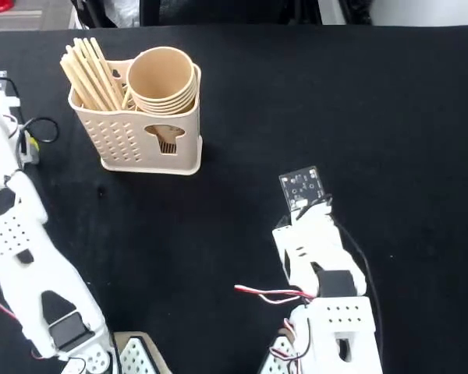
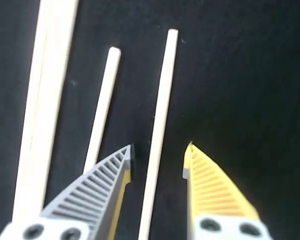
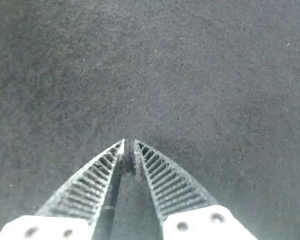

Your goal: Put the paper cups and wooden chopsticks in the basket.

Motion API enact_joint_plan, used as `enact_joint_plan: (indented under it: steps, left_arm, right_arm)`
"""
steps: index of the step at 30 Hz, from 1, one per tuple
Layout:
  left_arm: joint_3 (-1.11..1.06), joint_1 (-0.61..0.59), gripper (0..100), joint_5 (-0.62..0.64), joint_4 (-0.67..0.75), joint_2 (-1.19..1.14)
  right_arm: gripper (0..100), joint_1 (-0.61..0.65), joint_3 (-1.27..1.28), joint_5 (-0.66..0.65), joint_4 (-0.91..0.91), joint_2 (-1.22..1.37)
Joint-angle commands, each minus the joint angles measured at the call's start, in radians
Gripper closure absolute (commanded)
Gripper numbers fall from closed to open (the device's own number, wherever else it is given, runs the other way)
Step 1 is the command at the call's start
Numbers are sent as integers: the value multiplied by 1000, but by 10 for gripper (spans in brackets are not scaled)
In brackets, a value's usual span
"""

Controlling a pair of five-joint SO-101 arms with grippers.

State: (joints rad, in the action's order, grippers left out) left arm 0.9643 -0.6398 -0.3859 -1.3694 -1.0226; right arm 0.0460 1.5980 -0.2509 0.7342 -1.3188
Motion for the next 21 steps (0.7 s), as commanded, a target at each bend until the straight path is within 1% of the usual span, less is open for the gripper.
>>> enact_joint_plan:
  steps: [1,5,9,11,13,17,18,21]
  left_arm:
    - [329,35,828,-9,-118,-160]
    - [558,35,906,-9,-215,-319]
    - [693,38,921,-15,-301,-427]
    - [700,39,930,-49,-334,-442]
    - [699,38,977,-63,-351,-442]
    - [702,30,971,-57,-385,-384]
    - [699,25,971,-38,-391,-356]
    - [702,-39,971,143,-391,-258]
  right_arm:
    - [986,-6,-36,-3,-8,-13]
    - [986,-6,-36,-3,-8,-13]
    - [986,-6,-36,-3,-8,-13]
    - [986,-6,-36,-3,-8,-13]
    - [986,-6,-36,-3,-8,-13]
    - [986,-6,-36,-3,-8,-13]
    - [986,-6,-36,-3,-8,-13]
    - [986,-6,-36,-3,-8,-13]
